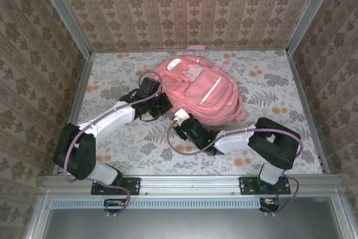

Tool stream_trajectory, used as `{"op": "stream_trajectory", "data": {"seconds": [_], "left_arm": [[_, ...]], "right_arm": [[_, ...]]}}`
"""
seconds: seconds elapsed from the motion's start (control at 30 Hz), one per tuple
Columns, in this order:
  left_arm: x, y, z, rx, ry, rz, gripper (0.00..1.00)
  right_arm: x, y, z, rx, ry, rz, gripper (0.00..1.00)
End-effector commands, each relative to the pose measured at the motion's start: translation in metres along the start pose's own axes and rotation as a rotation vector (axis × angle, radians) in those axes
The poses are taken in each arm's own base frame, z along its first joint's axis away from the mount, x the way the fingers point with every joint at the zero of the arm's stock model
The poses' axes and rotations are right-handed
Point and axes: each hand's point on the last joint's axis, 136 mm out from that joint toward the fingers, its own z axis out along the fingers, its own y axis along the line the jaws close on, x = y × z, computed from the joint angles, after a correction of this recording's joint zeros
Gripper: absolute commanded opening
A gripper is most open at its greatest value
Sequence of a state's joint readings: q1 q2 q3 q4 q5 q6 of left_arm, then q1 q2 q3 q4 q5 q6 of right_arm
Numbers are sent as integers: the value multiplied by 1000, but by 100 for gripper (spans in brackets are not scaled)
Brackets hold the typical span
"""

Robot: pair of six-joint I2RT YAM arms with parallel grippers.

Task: Pack the student bag
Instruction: Zip the student bag at the center of the table.

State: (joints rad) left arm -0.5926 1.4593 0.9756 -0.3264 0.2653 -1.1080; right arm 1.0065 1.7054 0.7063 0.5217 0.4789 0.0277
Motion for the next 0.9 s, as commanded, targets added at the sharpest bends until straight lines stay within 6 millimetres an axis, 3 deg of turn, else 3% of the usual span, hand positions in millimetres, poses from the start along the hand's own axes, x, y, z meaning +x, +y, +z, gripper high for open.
{"op": "stream_trajectory", "data": {"seconds": [0.0, 0.4, 0.5, 0.6, 0.67, 0.7, 0.87], "left_arm": [[2, -25, -21, 97, 2, 3, 0], [4, -24, -20, 102, 14, -16, 0], [4, -23, -20, 100, 18, -22, 0], [6, -23, -20, 101, 20, -27, 0], [5, -22, -20, 98, 16, -29, 0], [5, -21, -20, 95, 16, -30, 0], [-1, -18, -20, 93, 4, -40, 0]], "right_arm": [[-31, -6, 6, 53, -87, 2, 50], [-45, -11, 13, 88, -128, -19, 50], [-51, -10, 19, 93, -137, -10, 45], [-56, -14, 21, 114, -144, -2, 32], [-57, -14, 22, 119, -127, -8, 8], [-57, -15, 20, 119, -117, -5, 0], [-48, -26, 6, 138, -109, 23, 0]]}}
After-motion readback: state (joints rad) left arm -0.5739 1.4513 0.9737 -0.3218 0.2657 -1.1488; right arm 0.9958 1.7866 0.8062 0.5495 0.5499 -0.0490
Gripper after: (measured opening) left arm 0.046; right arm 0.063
